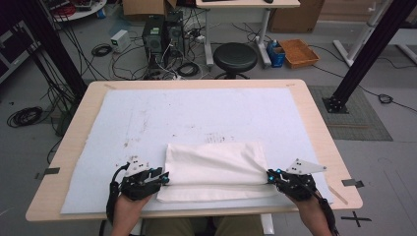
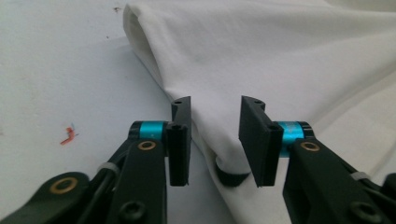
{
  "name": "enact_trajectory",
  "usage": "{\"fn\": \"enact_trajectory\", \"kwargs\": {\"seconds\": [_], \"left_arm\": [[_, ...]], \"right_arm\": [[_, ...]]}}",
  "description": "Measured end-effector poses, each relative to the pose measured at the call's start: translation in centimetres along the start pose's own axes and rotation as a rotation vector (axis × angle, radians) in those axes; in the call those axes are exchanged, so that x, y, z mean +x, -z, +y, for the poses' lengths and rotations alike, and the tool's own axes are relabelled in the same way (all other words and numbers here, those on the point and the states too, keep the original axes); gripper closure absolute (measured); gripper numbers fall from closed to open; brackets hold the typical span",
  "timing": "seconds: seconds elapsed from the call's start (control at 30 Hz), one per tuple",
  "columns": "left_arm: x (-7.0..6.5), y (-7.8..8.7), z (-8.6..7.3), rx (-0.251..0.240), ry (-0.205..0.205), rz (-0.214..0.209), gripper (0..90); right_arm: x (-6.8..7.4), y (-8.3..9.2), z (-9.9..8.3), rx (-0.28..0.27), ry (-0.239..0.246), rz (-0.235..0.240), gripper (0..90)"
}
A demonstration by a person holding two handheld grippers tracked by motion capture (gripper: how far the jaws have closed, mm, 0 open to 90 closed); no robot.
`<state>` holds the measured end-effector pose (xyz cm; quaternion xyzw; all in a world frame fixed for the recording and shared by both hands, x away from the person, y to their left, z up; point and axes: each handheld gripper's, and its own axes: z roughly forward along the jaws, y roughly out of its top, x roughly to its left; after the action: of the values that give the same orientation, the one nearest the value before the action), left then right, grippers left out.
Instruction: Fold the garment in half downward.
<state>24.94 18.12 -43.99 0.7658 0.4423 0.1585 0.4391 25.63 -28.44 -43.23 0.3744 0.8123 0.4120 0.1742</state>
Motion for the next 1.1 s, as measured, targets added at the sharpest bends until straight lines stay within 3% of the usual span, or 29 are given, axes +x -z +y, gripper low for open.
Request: {"fn": "enact_trajectory", "kwargs": {"seconds": [0.13, 0.27, 0.33, 0.5, 0.6, 0.87, 1.1], "left_arm": [[-0.3, -0.8, -0.5, 0.054, -0.03, -0.005, 61.6], [-0.6, -1.2, -0.3, 0.068, -0.073, 0.003, 77.0], [-0.7, -1.1, -0.3, 0.051, -0.076, 0.009, 80.5], [-0.5, 0.2, 0.1, -0.051, -0.044, -0.037, 82.3], [-0.2, 0.9, 0.1, -0.097, 0.007, -0.098, 82.5], [-0.1, 0.9, 0.0, -0.083, -0.009, -0.09, 82.4], [0.0, -0.3, -0.2, -0.022, -0.014, -0.062, 76.8]], "right_arm": [[0.0, -0.2, 0.0, 0.001, 0.004, 0.004, 84.3], [0.1, -0.2, 0.2, 0.004, 0.008, 0.006, 84.2], [0.2, -0.3, 0.2, 0.004, 0.009, 0.005, 84.3], [0.1, -0.2, 0.2, 0.003, 0.009, 0.006, 84.3], [0.1, -0.2, 0.2, 0.001, 0.009, 0.004, 84.3], [0.3, -0.1, 0.3, 0.0, 0.017, 0.008, 84.3], [0.4, -0.2, 0.3, 0.002, 0.023, 0.011, 84.3]]}}
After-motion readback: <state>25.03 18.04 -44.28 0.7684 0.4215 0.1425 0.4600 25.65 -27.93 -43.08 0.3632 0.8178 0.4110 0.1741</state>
